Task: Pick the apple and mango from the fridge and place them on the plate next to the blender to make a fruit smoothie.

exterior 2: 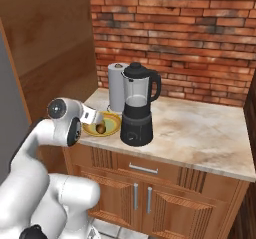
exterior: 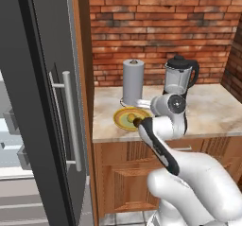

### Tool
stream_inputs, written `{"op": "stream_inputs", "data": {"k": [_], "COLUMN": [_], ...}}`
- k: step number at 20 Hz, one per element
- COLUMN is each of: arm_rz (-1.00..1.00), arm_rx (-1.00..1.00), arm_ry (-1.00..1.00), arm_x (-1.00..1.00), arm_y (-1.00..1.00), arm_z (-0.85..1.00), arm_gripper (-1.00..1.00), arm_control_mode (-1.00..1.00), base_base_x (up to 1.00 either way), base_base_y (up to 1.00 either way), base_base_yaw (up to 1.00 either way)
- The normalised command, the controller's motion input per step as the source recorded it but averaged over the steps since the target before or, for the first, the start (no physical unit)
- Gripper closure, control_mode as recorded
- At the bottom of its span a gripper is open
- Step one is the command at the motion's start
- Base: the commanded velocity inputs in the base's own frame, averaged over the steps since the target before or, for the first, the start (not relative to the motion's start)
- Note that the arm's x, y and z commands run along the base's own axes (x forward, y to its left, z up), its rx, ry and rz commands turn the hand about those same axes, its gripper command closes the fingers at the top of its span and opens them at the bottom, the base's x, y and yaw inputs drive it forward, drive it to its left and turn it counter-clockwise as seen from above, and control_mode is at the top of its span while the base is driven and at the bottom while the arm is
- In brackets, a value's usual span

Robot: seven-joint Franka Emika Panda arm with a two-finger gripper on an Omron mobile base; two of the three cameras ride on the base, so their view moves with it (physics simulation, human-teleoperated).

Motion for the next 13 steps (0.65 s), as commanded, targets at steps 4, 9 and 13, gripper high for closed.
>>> {"op": "stream_inputs", "data": {"k": [4, 9, 13], "arm_rz": [0.0, -0.02, -0.02], "arm_rx": [0.04, 0.11, 0.1], "arm_ry": [-0.07, 0.01, 0.01], "arm_x": [-1.0, -1.0, -1.0], "arm_y": [-0.02, -0.01, -0.11], "arm_z": [0.81, 0.81, 0.91], "arm_gripper": [-1.0, -1.0, -1.0], "arm_control_mode": [-1.0, -1.0, -1.0], "base_base_x": [0.0, 0.0, 0.0], "base_base_y": [0.0, 0.0, 0.0], "base_base_yaw": [0.0, 0.0, 0.0]}}
